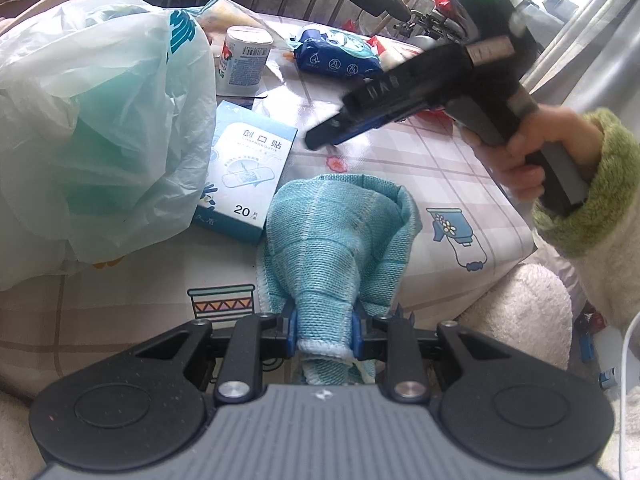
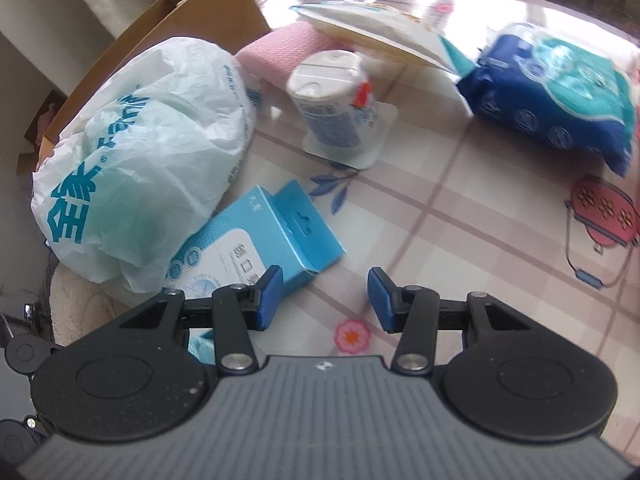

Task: Organize soft objects
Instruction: 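Move the right gripper toward the blue bandage box while the left gripper holds the towel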

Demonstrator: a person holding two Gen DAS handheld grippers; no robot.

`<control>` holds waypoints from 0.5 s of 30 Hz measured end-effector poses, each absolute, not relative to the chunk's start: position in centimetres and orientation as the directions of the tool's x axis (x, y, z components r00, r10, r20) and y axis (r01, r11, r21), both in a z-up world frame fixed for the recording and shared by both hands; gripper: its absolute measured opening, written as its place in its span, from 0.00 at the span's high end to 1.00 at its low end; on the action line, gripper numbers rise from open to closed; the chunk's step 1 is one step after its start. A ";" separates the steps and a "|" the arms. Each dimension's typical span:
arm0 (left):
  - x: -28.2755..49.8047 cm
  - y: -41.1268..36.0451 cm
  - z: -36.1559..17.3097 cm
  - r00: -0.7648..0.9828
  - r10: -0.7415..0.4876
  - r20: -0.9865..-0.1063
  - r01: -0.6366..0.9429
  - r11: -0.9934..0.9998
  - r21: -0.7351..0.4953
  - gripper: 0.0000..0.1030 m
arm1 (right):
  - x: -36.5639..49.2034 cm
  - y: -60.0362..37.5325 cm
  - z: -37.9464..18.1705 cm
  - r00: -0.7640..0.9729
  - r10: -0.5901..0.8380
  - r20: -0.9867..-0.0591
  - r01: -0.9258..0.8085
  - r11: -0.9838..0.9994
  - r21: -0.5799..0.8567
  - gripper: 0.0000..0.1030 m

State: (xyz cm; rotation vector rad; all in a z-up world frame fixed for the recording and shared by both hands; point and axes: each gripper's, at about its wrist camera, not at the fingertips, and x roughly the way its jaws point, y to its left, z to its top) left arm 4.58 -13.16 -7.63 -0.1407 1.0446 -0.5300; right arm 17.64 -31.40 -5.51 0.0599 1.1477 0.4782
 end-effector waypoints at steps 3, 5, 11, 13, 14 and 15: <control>4.7 -13.2 -7.6 0.392 -0.483 -0.783 0.354 0.865 -0.356 0.76 | 17.1 -32.8 -5.5 0.328 0.382 -0.864 -0.297 0.910 0.290 0.72; 4.7 -13.3 -7.6 0.392 -0.484 -0.782 0.356 0.864 -0.356 0.75 | 17.0 -33.5 -5.5 0.330 0.369 -0.869 -0.268 0.919 0.288 0.71; 4.4 -13.1 -7.6 0.390 -0.477 -0.787 0.353 0.867 -0.350 0.75 | 18.0 -33.0 -3.7 0.348 0.475 -0.808 -0.294 0.874 0.388 0.68; 4.4 -12.9 -7.7 0.389 -0.475 -0.790 0.346 0.870 -0.353 0.75 | 18.8 -31.4 -3.3 0.343 0.497 -0.797 -0.332 0.858 0.392 0.56; 4.3 -12.8 -7.7 0.389 -0.474 -0.790 0.343 0.870 -0.353 0.75 | 19.2 -30.5 -3.2 0.343 0.495 -0.799 -0.347 0.857 0.382 0.45; 4.3 -12.6 -7.7 0.389 -0.473 -0.791 0.341 0.871 -0.354 0.75 | 19.6 -29.7 -3.1 0.344 0.488 -0.802 -0.364 0.857 0.365 0.41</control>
